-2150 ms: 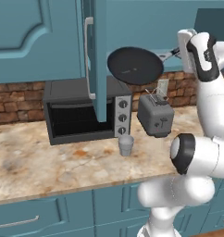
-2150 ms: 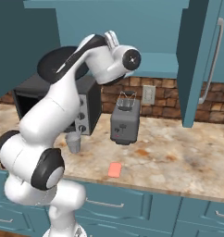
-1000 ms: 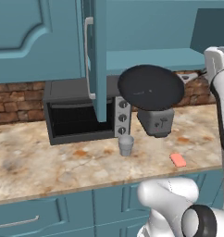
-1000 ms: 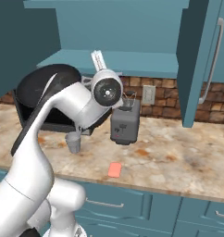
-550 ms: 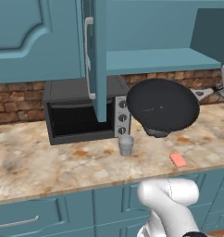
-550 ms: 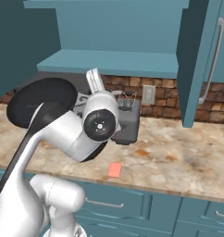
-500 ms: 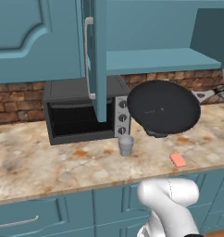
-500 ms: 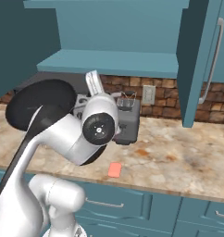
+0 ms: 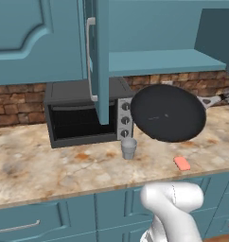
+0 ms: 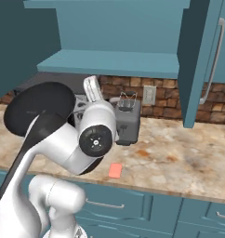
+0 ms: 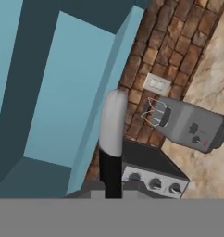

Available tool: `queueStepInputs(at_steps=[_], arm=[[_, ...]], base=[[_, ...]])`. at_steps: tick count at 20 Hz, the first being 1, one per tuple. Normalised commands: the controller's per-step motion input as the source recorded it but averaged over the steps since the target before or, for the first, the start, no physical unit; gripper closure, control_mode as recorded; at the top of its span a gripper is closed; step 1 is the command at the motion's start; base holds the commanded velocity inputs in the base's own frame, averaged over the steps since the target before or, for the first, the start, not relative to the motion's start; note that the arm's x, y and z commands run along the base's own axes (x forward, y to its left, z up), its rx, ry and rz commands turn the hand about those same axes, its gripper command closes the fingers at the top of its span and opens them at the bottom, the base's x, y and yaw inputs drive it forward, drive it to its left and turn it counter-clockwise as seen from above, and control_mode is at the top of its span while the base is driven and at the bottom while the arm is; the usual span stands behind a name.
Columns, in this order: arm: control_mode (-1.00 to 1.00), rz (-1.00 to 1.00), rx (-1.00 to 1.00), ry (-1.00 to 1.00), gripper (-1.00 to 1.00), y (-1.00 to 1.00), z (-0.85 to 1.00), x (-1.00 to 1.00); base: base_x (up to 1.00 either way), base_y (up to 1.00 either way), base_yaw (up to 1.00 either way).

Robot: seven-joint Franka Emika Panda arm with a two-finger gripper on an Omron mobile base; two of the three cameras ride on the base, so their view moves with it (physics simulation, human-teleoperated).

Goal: Pick the pan from the cabinet and place it on the stove. Then turn on the stove burner for the pan.

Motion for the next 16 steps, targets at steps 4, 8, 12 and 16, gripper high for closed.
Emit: queueStepInputs(at_steps=[4, 8, 12, 16], arm=[[1.0, 0.0, 0.0, -0.09, 1.0, -0.01, -0.15, -0.4], [1.0, 0.0, 0.0, 0.0, 1.0, 0.0, 0.0, 0.0], [1.0, 0.0, 0.0, 0.0, 1.0, 0.0, 0.0, 0.0], [1.0, 0.0, 0.0, 0.0, 1.0, 0.0, 0.0, 0.0]], base=[[-0.21, -0.04, 0.0], [-0.89, -0.05, 0.0], [-0.74, 0.02, 0.0], [-0.6, 0.18, 0.01]])
